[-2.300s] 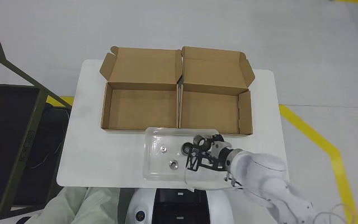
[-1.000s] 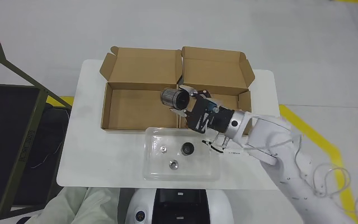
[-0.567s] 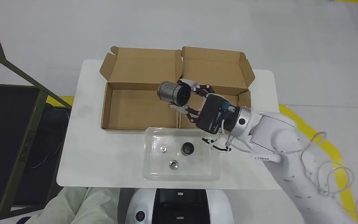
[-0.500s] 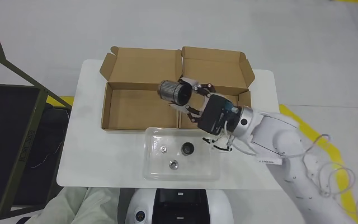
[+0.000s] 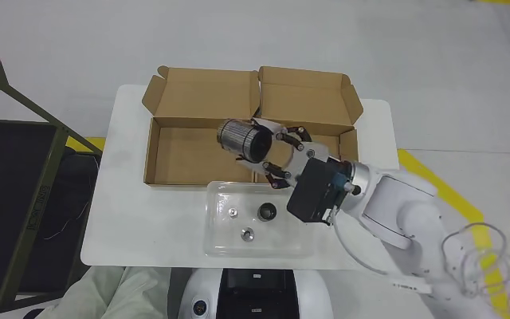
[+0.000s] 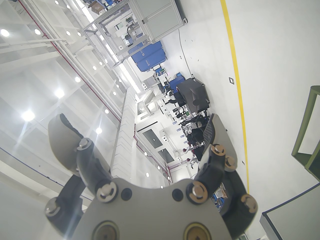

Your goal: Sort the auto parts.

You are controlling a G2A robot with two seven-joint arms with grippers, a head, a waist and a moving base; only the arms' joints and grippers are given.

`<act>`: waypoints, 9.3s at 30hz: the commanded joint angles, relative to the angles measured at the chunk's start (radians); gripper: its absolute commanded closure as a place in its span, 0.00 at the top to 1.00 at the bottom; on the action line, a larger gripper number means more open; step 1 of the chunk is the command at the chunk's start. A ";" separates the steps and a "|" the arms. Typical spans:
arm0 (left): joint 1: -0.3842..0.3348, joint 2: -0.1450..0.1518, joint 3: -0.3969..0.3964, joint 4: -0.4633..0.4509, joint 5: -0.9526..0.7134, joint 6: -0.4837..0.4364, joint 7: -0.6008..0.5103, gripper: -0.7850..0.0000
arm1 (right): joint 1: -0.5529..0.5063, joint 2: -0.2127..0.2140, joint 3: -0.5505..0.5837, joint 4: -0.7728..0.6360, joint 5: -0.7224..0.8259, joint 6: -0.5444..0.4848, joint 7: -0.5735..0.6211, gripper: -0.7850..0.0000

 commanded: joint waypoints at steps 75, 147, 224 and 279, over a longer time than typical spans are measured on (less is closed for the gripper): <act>0.000 0.000 0.000 0.000 0.000 0.000 0.000 1.00 | 0.133 -0.074 -0.169 0.690 0.087 0.144 0.358 0.00; 0.000 0.000 0.000 0.000 0.000 0.000 0.000 1.00 | -0.056 -0.062 -0.040 0.301 0.039 -0.049 0.492 0.79; 0.000 0.000 0.000 0.000 0.000 0.000 0.000 1.00 | -0.019 -0.033 -0.230 0.563 -0.014 -0.293 0.433 0.00; 0.000 0.000 0.000 0.000 0.000 0.000 0.000 1.00 | 0.051 -0.054 -0.033 0.314 0.120 -0.116 -0.392 0.00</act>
